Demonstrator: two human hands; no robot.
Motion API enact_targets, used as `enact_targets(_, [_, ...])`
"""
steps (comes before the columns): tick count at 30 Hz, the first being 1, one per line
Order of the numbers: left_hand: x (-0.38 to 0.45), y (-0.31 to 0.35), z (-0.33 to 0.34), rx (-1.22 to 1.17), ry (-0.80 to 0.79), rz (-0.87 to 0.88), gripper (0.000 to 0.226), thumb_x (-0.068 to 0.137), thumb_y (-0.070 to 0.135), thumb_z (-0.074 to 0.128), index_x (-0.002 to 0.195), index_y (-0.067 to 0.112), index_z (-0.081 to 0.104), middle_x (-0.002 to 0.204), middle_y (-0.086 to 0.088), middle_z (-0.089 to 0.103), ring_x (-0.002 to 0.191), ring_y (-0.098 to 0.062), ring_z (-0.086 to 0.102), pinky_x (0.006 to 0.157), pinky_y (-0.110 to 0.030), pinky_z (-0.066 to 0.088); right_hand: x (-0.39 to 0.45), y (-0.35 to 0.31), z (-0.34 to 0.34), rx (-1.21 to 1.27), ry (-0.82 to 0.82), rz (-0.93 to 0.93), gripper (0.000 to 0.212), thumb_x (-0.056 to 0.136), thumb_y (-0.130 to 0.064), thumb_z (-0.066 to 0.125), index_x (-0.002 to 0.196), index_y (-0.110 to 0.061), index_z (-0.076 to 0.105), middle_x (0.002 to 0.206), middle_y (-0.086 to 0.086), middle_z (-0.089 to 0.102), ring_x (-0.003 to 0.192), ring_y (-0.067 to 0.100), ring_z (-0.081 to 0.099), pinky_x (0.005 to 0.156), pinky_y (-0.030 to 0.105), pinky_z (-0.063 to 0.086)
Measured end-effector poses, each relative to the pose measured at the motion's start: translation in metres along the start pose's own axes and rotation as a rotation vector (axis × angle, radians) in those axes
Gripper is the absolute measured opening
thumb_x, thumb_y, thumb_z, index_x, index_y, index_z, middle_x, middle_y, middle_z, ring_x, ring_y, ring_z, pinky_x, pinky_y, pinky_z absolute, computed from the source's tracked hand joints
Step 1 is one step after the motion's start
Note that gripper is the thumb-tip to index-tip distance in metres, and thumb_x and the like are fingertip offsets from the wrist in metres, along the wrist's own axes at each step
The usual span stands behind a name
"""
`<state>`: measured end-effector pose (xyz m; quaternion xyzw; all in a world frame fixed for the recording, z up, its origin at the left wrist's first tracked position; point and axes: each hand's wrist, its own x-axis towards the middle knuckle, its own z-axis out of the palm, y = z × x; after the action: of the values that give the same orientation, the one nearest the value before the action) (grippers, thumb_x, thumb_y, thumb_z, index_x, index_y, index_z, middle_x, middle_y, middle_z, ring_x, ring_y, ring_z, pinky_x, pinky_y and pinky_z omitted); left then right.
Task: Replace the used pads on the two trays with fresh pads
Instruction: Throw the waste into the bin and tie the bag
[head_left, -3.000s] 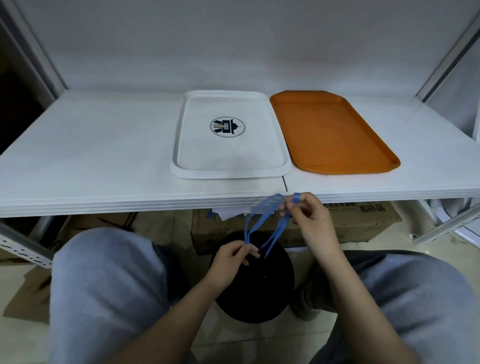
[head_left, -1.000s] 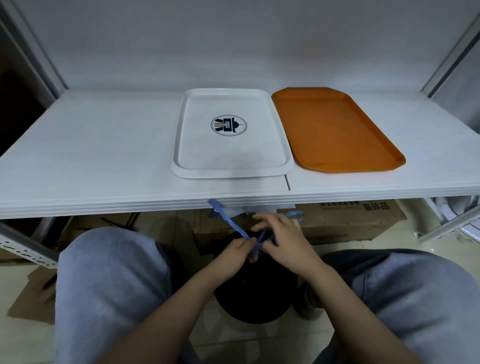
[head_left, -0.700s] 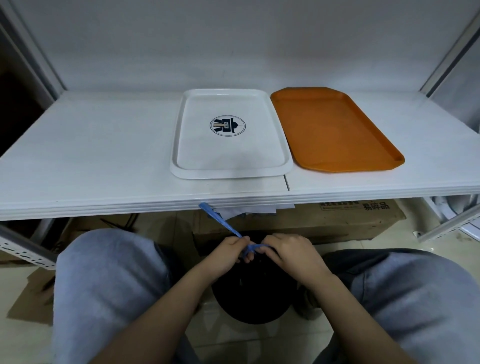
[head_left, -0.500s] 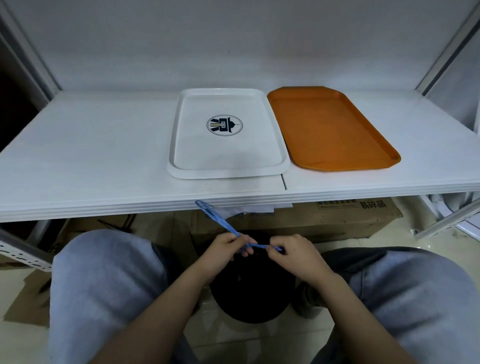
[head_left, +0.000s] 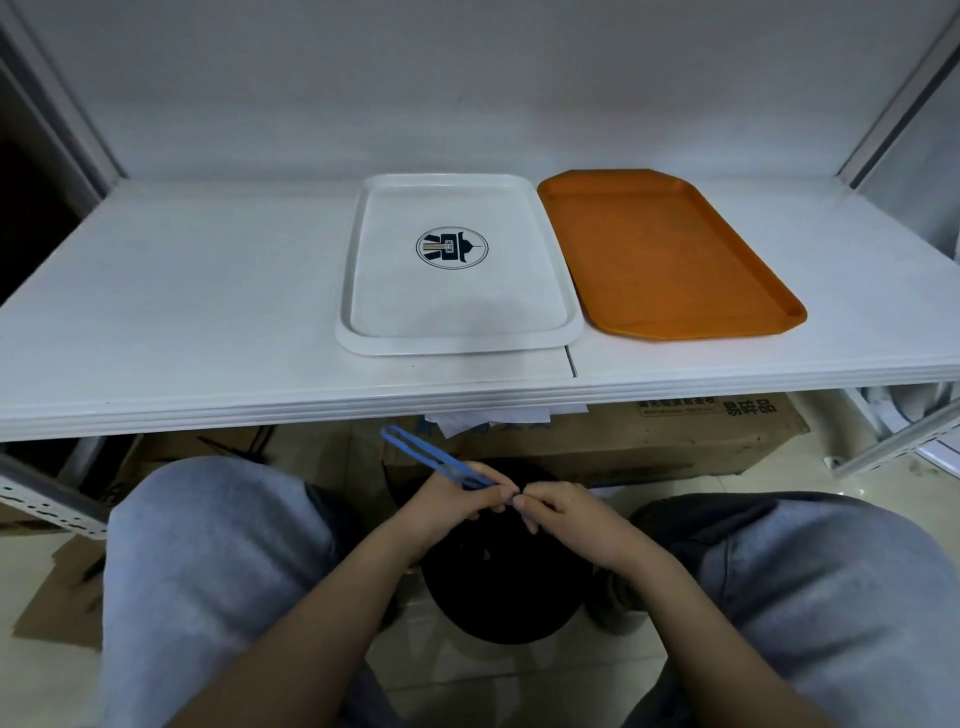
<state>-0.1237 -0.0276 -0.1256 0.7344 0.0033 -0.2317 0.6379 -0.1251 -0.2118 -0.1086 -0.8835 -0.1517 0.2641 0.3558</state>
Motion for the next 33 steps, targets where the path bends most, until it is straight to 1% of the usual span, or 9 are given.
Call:
enact_targets(3, [0.002,-0.002,-0.001,-0.009,0.007,-0.006,0.006,0.086,0.013,0.068,0.085,0.018,0.070,0.071,0.009,0.068,0.067,0.001,0.063,0.060,-0.012,0.045,0.003,0.006,-0.002,0.153,0.006,0.080,0.037,0.098,-0.037,0.045,0.069,-0.017,0.056,0.059,-0.010,0.052,0.057,0.001,0.049,0.059,0.020,0.037])
enact_targets(7, [0.005,0.000,-0.001,0.070,0.002,0.077,0.012,0.084,0.003,0.068,0.082,0.015,0.070,0.078,0.005,0.068,0.070,0.005,0.063,0.068,-0.011,0.048,0.018,0.018,0.009,0.057,0.358,-0.030,0.012,0.093,-0.017,0.055,0.100,-0.021,0.064,0.098,-0.007,0.057,0.095,0.006,0.053,0.083,0.021,0.041])
enact_targets(10, [0.004,0.002,-0.002,0.178,-0.014,0.172,0.012,0.083,-0.001,0.068,0.083,0.011,0.069,0.081,0.006,0.066,0.074,0.006,0.063,0.072,-0.011,0.047,0.027,0.031,0.024,-0.039,0.196,-0.156,0.029,0.087,-0.011,0.062,0.114,-0.023,0.063,0.115,-0.007,0.055,0.111,0.010,0.049,0.097,0.024,0.038])
enact_targets(17, [0.010,-0.002,0.000,0.496,0.047,0.277,0.016,0.085,0.013,0.066,0.082,0.028,0.061,0.087,0.011,0.065,0.082,-0.004,0.062,0.073,-0.022,0.052,0.033,0.031,0.034,0.186,0.234,-0.120,0.012,0.091,-0.012,0.059,0.095,-0.019,0.067,0.098,-0.004,0.064,0.096,0.008,0.060,0.085,0.026,0.047])
enact_targets(20, [0.008,-0.007,0.002,0.829,0.261,0.433,0.009,0.083,0.018,0.065,0.089,0.023,0.063,0.087,0.010,0.064,0.080,-0.007,0.061,0.061,-0.019,0.042,0.030,0.027,0.036,0.267,0.256,-0.053,0.014,0.092,-0.016,0.059,0.082,-0.022,0.067,0.089,-0.004,0.064,0.087,0.007,0.060,0.077,0.022,0.044])
enact_targets(23, [0.007,-0.017,0.005,1.062,0.373,0.589,0.024,0.062,0.011,0.082,0.078,0.019,0.066,0.073,0.004,0.062,0.061,-0.013,0.062,0.046,-0.019,0.041,0.028,0.022,0.037,0.288,0.216,-0.030,0.022,0.092,-0.018,0.059,0.073,-0.029,0.063,0.087,-0.002,0.062,0.086,0.008,0.059,0.075,0.018,0.042])
enact_targets(26, [0.007,-0.024,0.011,1.130,0.398,0.594,0.044,0.049,0.003,0.087,0.074,0.019,0.055,0.070,0.003,0.056,0.050,-0.011,0.054,0.036,-0.021,0.036,0.025,0.021,0.034,0.403,0.174,0.009,0.025,0.095,-0.015,0.052,0.076,-0.026,0.065,0.090,-0.001,0.063,0.089,0.009,0.059,0.081,0.021,0.041])
enact_targets(29, [0.007,-0.027,0.013,1.092,0.390,0.619,0.052,0.057,0.006,0.085,0.080,0.022,0.042,0.070,0.003,0.056,0.049,-0.011,0.052,0.036,-0.022,0.034,0.024,0.022,0.028,0.532,0.139,0.068,0.026,0.098,-0.014,0.044,0.087,-0.022,0.067,0.097,-0.001,0.066,0.095,0.011,0.060,0.084,0.020,0.042])
enact_targets(33, [0.005,-0.026,0.010,0.959,0.321,0.597,0.024,0.079,0.015,0.070,0.085,0.018,0.047,0.077,-0.001,0.058,0.058,-0.018,0.058,0.042,-0.028,0.042,0.025,0.020,0.025,0.566,0.120,0.015,0.022,0.096,-0.007,0.050,0.112,-0.014,0.063,0.111,0.001,0.066,0.105,0.009,0.060,0.088,0.018,0.045])
